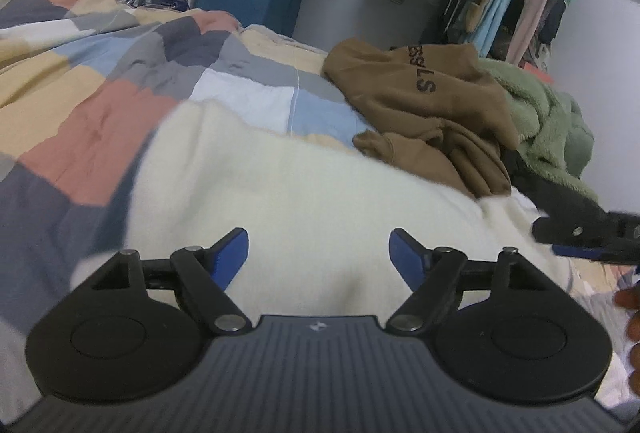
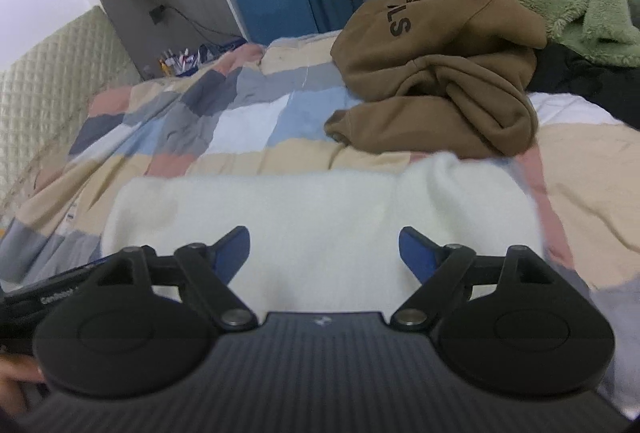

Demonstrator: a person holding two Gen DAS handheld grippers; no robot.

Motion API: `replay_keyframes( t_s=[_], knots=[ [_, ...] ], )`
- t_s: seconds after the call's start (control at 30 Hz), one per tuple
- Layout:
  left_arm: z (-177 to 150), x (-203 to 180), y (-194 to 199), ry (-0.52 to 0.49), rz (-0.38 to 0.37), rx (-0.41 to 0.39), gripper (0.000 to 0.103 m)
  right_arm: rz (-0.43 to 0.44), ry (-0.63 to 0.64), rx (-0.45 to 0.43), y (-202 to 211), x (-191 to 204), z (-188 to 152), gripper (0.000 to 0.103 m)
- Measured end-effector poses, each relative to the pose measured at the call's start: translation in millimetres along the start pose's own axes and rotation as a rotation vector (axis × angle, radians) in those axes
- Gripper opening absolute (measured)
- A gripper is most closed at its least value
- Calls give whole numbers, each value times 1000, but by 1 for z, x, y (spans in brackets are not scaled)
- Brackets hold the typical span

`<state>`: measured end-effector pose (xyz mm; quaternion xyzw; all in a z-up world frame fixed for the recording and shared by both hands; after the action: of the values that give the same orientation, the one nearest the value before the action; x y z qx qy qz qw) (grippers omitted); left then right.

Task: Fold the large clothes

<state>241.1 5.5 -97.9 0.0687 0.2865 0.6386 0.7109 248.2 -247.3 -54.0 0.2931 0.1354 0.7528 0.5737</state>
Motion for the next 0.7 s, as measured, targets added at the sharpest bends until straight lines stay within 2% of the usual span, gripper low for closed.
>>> replay_keyframes(
  t_s=[0.13,0.27,0.37,0.5,0.6,0.7],
  knots=[
    [-17,2,18,44,-11,36,84,-60,80,24,39,19,-4,83],
    [-33,3,26,112,-42,90,85,-69,118,45,82,40,-1,83],
    [-44,5,23,177,-60,127,85,-64,193,62,105,61,-3,83],
    [-50,13,16,297,-93,147,86,-31,180,157,113,73,-13,83],
    [-54,17,12,332,-82,153,86,-23,184,158,113,75,-15,83],
    [-57,25,9,374,-72,165,86,-4,122,159,112,74,-11,83]
  ],
)
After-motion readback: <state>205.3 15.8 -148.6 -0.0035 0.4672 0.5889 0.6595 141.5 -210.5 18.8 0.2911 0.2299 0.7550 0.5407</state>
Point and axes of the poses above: each gripper's, at about its wrist camera, not at the fingertips, and y roughly against the way its jaws point, x to its left, z to its top, the point moved 7 cm from there along -y, roughly the way its jaws point, and after that the axes turned 8 degrees about -x, right-handed, at the moved point
